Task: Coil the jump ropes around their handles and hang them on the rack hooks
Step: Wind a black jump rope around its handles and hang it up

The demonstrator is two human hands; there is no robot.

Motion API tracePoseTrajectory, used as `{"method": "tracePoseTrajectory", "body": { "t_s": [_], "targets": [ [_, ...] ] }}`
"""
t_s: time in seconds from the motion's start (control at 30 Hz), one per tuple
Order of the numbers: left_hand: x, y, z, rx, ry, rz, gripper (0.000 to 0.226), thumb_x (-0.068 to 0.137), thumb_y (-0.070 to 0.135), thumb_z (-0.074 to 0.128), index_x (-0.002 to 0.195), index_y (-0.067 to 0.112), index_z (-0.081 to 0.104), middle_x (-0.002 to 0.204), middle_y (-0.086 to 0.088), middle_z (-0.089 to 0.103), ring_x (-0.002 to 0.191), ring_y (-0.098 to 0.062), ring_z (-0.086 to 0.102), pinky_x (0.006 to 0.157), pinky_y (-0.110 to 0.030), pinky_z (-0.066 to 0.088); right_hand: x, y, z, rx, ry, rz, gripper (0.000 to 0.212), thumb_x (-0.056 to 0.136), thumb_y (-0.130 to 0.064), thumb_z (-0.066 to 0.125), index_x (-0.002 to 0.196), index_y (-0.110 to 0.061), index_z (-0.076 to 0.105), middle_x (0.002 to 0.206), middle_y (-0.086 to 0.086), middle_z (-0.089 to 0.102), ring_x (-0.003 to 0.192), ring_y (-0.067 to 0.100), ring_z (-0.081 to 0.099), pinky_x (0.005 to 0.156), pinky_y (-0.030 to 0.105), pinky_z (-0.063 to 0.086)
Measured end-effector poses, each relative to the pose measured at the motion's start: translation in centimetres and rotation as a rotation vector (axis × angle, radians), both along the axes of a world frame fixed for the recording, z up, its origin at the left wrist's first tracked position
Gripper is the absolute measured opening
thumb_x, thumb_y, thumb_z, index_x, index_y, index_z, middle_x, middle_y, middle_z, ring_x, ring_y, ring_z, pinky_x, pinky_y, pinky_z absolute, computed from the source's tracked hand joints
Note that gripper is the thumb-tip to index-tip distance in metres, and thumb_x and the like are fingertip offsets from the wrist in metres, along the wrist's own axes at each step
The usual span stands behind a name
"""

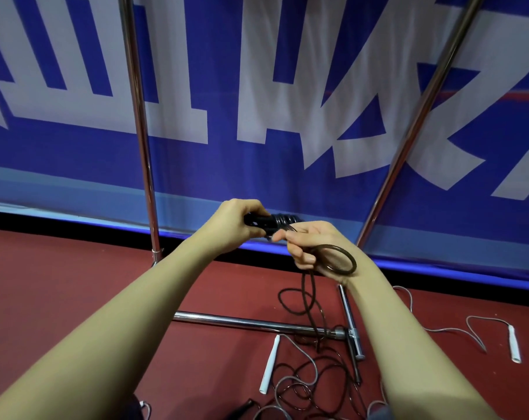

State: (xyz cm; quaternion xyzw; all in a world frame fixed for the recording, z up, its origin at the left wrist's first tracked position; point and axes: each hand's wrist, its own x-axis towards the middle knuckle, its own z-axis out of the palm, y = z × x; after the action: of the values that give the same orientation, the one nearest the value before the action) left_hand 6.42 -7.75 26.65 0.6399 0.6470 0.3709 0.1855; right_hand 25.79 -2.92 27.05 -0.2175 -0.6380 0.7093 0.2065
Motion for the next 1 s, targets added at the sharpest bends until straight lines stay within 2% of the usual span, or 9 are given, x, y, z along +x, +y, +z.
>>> {"method": "tracePoseTrajectory", "body": {
  "t_s": [0.13,0.2,0.3,0.4,0.5,0.6,0.73,0.87,1.0],
  "targets": [
    [0.2,-0.4,0.2,-0.127,0.179,-0.138,0.026,0.079,0.003,0.073,0.102,0.015,0.072,0.086,0.006,0.067,0.081,-0.008,0.06,0.067,-0.01,0.043,0.5,0.2,0.7,0.322,-0.275,-0.1,0.017,0.093,-0.007,0.057,0.081,-0.003,0.069,0.052,0.0,0.05,0.042,0.007,0.036,0.045,0.017,0.03],
    [0.4,-0.4,0.2,-0.186,0.204,-0.186,0.026,0.077,0.005,0.074,0.1,0.018,0.072,0.083,0.005,0.066,0.076,-0.007,0.058,0.066,-0.016,0.044,0.6,0.3,0.5,0.381,-0.354,-0.167,0.02,0.092,-0.009,0.06,0.075,-0.006,0.069,0.05,-0.001,0.049,0.042,0.009,0.034,0.044,0.019,0.027],
    [0.7,-0.5,0.0,-0.254,0.173,-0.244,0.024,0.076,0.003,0.075,0.091,0.021,0.071,0.073,0.01,0.063,0.064,-0.004,0.055,0.066,-0.022,0.046,0.8,0.5,0.0,0.425,-0.388,-0.238,0.019,0.089,-0.01,0.065,0.07,-0.007,0.068,0.052,0.0,0.054,0.042,0.011,0.036,0.043,0.02,0.028],
    [0.7,-0.6,0.3,-0.261,0.044,-0.294,0.024,0.075,-0.002,0.076,0.087,0.018,0.071,0.072,0.009,0.066,0.063,-0.002,0.056,0.066,-0.019,0.046,0.9,0.8,-0.1,0.525,-0.425,-0.304,0.015,0.089,-0.017,0.066,0.075,-0.011,0.07,0.057,-0.007,0.058,0.051,0.009,0.046,0.054,0.021,0.036],
    [0.2,-0.8,1.1,-0.218,-0.117,-0.309,0.026,0.074,-0.005,0.076,0.089,0.016,0.072,0.082,0.001,0.073,0.072,-0.005,0.063,0.075,-0.021,0.051,0.8,0.8,-0.1,0.537,-0.364,-0.332,0.013,0.093,-0.021,0.062,0.082,-0.017,0.067,0.068,-0.01,0.059,0.058,0.0,0.051,0.062,0.017,0.04],
    [-0.1,-1.0,1.8,-0.169,-0.171,-0.315,0.029,0.075,-0.005,0.076,0.091,0.019,0.073,0.087,0.003,0.074,0.078,-0.008,0.067,0.08,-0.02,0.053,0.6,0.7,0.1,0.43,-0.25,-0.329,0.013,0.095,-0.019,0.058,0.087,-0.011,0.065,0.079,-0.003,0.066,0.07,0.007,0.06,0.071,0.023,0.048],
    [0.7,-0.9,2.0,0.008,-0.255,-0.191,0.036,0.076,-0.003,0.077,0.104,0.018,0.067,0.097,-0.004,0.071,0.078,-0.012,0.066,0.086,-0.03,0.054,-0.2,0.4,0.5,0.313,-0.054,-0.548,0.013,0.093,-0.011,0.06,0.083,-0.009,0.067,0.071,0.002,0.068,0.064,0.014,0.064,0.069,0.036,0.055],
    [2.4,-0.2,1.6,0.212,-0.329,0.058,0.06,0.078,0.002,0.076,0.127,0.024,0.049,0.123,-0.003,0.05,0.071,-0.013,0.064,0.078,-0.018,0.05,-0.7,-0.1,0.7,0.161,0.135,-0.717,0.011,0.093,-0.006,0.059,0.087,-0.003,0.066,0.066,0.003,0.068,0.056,0.015,0.065,0.052,0.032,0.057],
    [4.2,0.1,1.2,0.358,-0.381,0.303,0.03,0.086,0.011,0.071,0.11,0.018,0.054,0.114,0.0,0.059,0.069,0.002,0.061,0.074,-0.009,0.046,-1.8,-0.4,0.6,0.118,0.231,-0.822,0.011,0.094,-0.006,0.058,0.091,-0.001,0.067,0.066,0.002,0.07,0.057,0.013,0.066,0.054,0.027,0.055]
  ]
}}
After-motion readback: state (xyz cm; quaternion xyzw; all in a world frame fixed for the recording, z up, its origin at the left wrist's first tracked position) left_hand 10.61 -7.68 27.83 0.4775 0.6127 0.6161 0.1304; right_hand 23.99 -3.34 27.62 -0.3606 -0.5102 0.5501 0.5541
